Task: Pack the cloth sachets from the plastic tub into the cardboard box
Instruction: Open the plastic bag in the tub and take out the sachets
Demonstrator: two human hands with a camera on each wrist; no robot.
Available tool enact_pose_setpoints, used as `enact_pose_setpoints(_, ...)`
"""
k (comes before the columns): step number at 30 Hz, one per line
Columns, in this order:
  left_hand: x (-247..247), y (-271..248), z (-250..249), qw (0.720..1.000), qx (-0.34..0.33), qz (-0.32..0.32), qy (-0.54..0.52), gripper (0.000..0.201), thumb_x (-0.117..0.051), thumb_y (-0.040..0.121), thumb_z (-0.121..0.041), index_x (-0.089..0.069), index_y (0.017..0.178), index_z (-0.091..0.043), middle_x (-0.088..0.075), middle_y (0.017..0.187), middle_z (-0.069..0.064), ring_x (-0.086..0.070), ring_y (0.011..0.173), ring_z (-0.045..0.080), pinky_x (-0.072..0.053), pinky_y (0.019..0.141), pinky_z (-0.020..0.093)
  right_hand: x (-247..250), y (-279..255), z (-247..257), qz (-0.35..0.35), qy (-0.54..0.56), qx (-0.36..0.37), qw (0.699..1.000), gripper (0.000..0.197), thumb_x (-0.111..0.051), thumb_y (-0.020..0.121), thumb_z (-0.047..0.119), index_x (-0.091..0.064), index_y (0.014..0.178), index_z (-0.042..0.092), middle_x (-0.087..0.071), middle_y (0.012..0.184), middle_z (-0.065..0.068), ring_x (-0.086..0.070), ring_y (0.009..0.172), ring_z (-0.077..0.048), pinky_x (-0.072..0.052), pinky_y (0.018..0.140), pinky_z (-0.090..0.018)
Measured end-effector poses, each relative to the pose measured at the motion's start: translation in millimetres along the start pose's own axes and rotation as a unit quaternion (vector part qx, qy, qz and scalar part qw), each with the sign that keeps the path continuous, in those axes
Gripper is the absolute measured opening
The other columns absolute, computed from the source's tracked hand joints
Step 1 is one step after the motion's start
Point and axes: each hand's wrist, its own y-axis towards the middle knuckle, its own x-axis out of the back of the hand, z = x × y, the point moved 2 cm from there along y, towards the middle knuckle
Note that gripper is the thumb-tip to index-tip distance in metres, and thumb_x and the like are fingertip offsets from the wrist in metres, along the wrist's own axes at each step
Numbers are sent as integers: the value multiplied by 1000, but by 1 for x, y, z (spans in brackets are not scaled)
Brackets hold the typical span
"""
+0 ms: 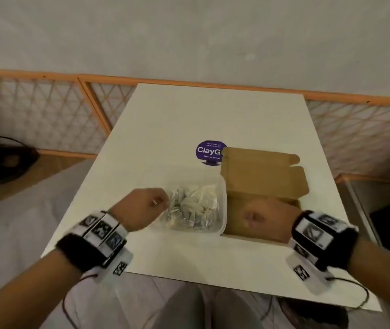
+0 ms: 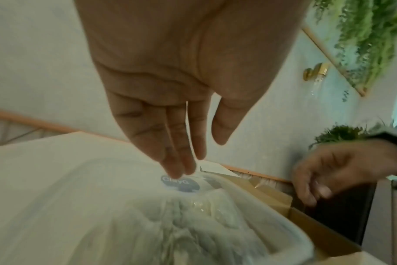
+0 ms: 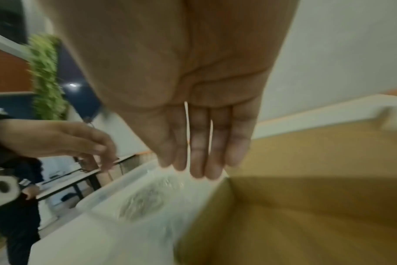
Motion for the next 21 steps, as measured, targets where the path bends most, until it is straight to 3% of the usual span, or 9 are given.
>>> enact_pose_setpoints(2,-3,30,1,998,0,-9,55,19,-57,93,-27,-63,107,-15,-62,106,1,-63,89,20,-48,84,30,6,32,9,-72,22,14,997,22,-49,93,17,-61,110,11,-62,104,-1,-54,90,-15,-42,81,-23)
enact_pose_setpoints(4,-11,59,5,993,12,34,110,28,-55,93,-28,-57,119,-17,-52,120,2,-60,99,22,-44,87,28,9,61,19,-100,-24,28,994,29,-48,95,23,-56,121,13,-55,121,-3,-53,105,-18,-39,88,-25)
enact_pose_setpoints(7,-32,84,14,974,26,108,198,41,-53,92,-31,-47,131,-21,-44,134,5,-52,116,25,-41,96,30,-6,88,16,-99,-150,34,983,36,-47,94,32,-50,128,19,-50,129,-2,-46,118,-20,-35,100,-34)
enact_pose_setpoints(10,-42,99,17,956,25,106,274,62,-58,90,-28,-29,144,-16,-41,142,9,-46,126,27,-40,99,33,-20,98,11,-72,-211,16,975,44,-50,91,37,-45,132,22,-45,134,-1,-41,124,-22,-30,106,-42)
enact_pose_setpoints(12,-49,107,19,944,43,113,306,72,-63,87,-24,-25,146,-10,-46,140,12,-51,119,26,-45,96,35,-32,104,12,-68,-238,13,969,43,-51,90,35,-46,131,23,-45,134,-1,-42,123,-23,-32,105,-43)
enact_pose_setpoints(15,-53,113,20,917,63,113,378,66,-69,83,-35,-43,136,-5,-57,130,9,-51,93,18,-46,73,26,-40,110,13,-95,-219,7,971,39,-55,88,30,-50,126,22,-48,131,-2,-47,117,-23,-39,99,-37)
enact_pose_setpoints(18,-49,106,10,912,47,107,394,47,-70,81,-44,-62,105,-5,-63,96,5,-47,64,13,-36,44,16,-42,114,16,-159,-159,-3,974,52,-62,85,33,-44,132,20,-42,135,-3,-46,118,-23,-41,96,-34)
enact_pose_setpoints(20,-44,96,-1,920,33,85,381,40,-74,78,-40,-62,101,-9,-57,83,2,-44,59,12,-36,42,14,-44,112,22,-206,-100,-11,973,73,-67,80,37,-31,141,20,-35,142,-6,-42,125,-24,-37,102,-36)
enact_pose_setpoints(21,-42,92,-5,924,23,69,376,41,-76,77,-39,-61,102,-9,-56,84,1,-47,65,13,-39,50,17,-44,112,25,-222,-88,-15,971,82,-68,78,40,-24,144,20,-35,144,-8,-40,128,-25,-31,108,-40)
